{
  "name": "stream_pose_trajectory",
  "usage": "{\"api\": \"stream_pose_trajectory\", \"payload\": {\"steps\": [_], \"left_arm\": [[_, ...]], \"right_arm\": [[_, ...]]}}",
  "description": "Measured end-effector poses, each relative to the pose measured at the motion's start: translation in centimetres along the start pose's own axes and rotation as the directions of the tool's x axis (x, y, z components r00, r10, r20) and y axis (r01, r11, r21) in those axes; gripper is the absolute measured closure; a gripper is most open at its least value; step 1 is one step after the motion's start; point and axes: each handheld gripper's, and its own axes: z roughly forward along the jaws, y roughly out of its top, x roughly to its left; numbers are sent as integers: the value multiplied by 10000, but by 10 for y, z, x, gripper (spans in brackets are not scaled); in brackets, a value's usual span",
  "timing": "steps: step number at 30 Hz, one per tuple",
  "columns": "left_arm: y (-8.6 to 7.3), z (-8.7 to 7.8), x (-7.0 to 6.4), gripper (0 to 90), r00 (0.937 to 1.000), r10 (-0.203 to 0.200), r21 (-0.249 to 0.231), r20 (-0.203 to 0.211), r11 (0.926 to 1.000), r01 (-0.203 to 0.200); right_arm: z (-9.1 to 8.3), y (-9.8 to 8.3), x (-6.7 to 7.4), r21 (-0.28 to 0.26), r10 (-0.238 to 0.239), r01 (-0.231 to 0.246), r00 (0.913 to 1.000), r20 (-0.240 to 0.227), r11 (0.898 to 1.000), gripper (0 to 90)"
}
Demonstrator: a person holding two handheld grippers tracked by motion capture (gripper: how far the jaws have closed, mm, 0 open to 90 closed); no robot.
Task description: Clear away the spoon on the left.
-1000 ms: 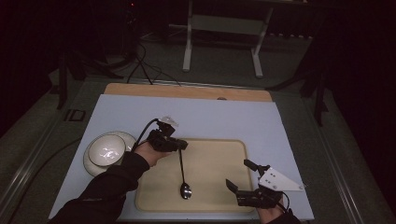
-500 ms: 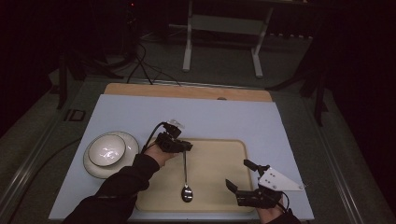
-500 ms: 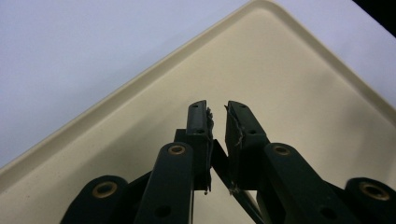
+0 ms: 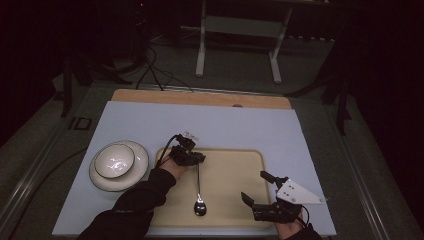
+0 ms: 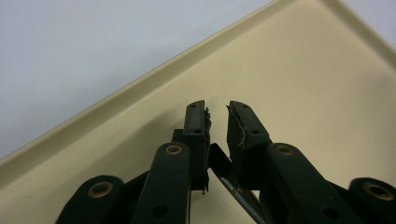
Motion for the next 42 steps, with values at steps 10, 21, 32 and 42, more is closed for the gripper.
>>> {"api": "stream_pose_trajectory", "payload": {"steps": [10, 21, 32, 42], "left_arm": [[-4, 10, 1, 784, 10000, 83, -61, 11, 9999, -83], [-2, 16, 1, 728, 9997, 24, 14, -250, 10000, -24], [1, 7, -2, 618, 9988, -328, -68, -369, 9994, 326], [7, -4, -15, 423, 9995, -32, -242, -302, 9997, 25]], "right_arm": [[1, 0, 0, 41, 6, -6, 10000, -45, 10000, 119], [1, -1, 0, 71, 29, -28, 10000, -83, 10000, 119], [1, 0, 0, 63, 18, -18, 10000, -43, 10000, 119], [0, -1, -1, 82, 45, -45, 10000, -17, 10000, 119]]}}
